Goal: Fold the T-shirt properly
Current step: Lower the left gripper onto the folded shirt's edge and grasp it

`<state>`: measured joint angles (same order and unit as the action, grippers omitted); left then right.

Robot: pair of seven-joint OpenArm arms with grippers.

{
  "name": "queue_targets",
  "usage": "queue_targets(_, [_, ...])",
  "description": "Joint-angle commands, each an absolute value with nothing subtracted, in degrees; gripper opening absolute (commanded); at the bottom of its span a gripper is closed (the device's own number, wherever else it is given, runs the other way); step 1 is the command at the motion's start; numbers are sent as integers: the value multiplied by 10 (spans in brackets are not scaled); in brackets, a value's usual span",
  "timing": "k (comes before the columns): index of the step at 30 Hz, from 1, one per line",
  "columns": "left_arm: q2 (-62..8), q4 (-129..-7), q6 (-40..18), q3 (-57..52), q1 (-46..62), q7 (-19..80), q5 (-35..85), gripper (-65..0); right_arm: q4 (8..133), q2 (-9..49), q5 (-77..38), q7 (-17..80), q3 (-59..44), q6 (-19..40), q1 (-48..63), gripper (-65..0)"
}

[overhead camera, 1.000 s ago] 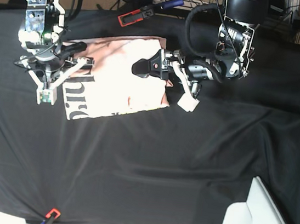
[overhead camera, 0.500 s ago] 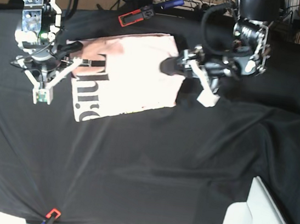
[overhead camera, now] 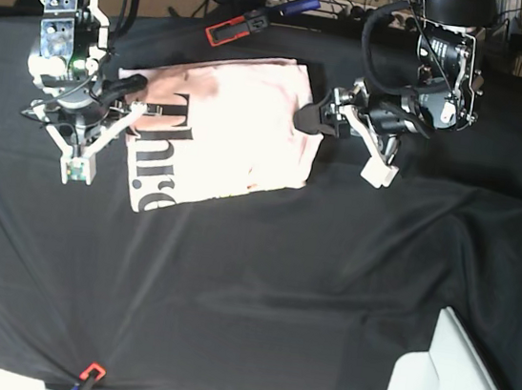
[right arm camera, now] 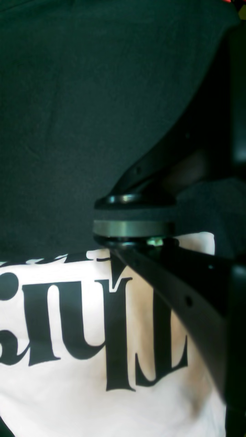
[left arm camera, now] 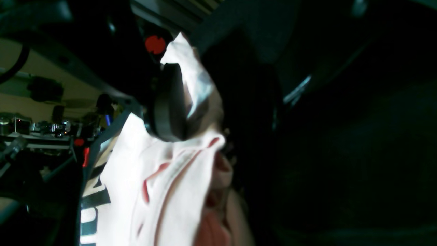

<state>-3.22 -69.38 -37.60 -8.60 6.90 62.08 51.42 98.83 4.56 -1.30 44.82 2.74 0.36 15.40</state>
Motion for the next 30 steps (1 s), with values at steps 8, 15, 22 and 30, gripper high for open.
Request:
queue_targets(8, [-12,-705,-400,-87,50,613,528,-353,997,47,-11,438,28,2,149,-598])
queue_targets(15, [-13,-702,-400,-93,51,613,528,-322,997,49,-11,437,25,2,149,-598])
queue_targets(22, [-16,-703,-400,-94,54,612,528,-71,997,49,-11,437,25,2,149,-598])
queue_targets(30, [-14,-699,-400,-86,51,589,525,-69,996,50,-11,437,24,2,149,-598])
